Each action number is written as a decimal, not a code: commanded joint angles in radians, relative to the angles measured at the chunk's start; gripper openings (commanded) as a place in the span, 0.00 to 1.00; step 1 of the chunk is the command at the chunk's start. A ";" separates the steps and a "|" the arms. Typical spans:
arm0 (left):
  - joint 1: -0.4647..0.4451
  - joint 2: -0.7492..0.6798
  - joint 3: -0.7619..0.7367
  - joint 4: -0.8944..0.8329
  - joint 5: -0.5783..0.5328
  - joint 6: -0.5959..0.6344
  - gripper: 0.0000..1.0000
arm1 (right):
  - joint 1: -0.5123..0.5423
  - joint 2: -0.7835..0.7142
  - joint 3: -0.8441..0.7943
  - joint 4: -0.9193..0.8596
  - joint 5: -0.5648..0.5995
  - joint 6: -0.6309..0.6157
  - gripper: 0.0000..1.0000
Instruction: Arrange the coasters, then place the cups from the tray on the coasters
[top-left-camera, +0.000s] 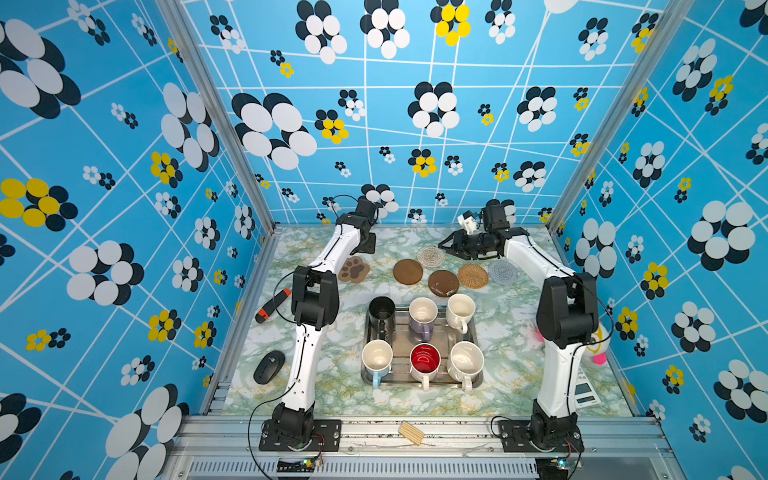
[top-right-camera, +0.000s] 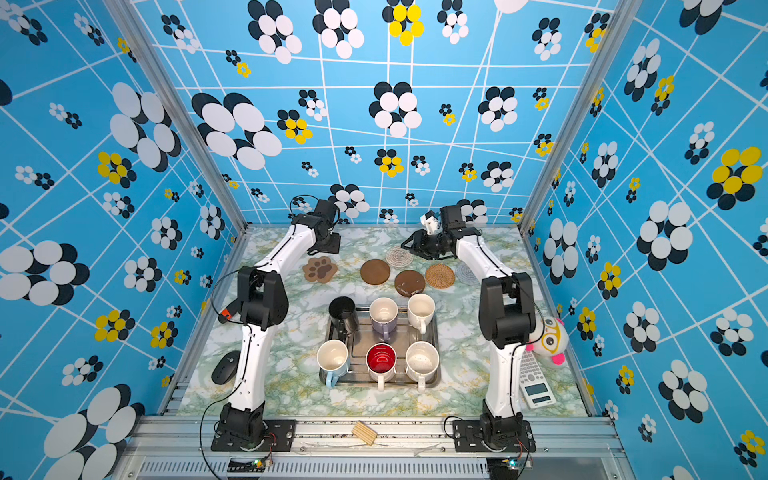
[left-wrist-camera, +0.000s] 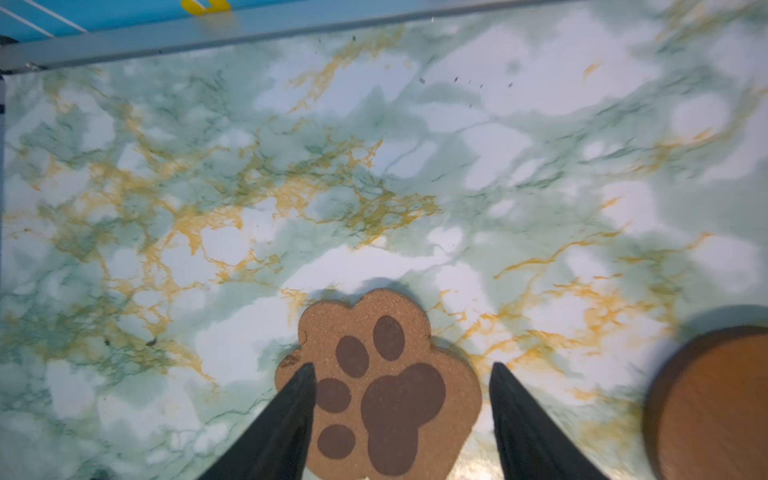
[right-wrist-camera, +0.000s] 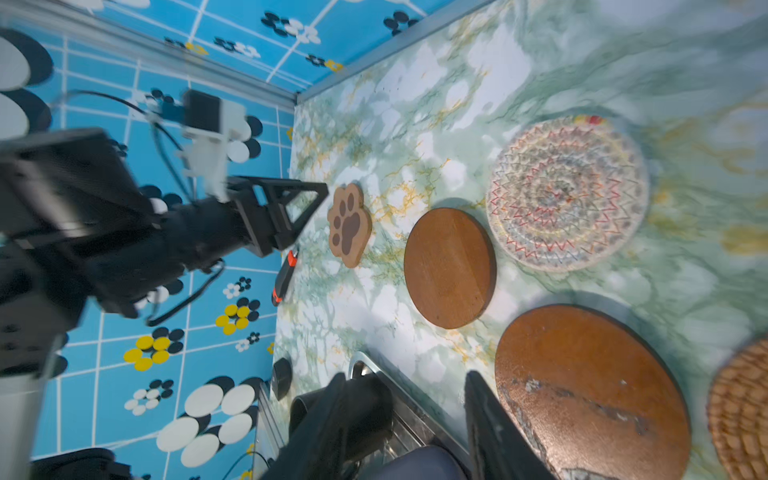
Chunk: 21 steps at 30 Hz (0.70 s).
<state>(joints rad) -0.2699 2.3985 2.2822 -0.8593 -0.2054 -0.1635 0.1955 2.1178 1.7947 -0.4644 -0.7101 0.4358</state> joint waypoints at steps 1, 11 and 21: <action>-0.011 -0.129 -0.047 0.014 0.086 0.008 0.68 | 0.012 0.101 0.135 -0.190 -0.003 -0.075 0.48; -0.047 -0.361 -0.367 0.197 0.390 -0.058 0.69 | 0.065 0.330 0.403 -0.393 0.024 -0.157 0.48; -0.125 -0.506 -0.519 0.245 0.383 -0.071 0.69 | 0.086 0.434 0.487 -0.439 0.030 -0.161 0.48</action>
<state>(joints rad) -0.3767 1.9793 1.7935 -0.6430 0.1673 -0.2249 0.2787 2.5229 2.2517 -0.8574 -0.6899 0.2916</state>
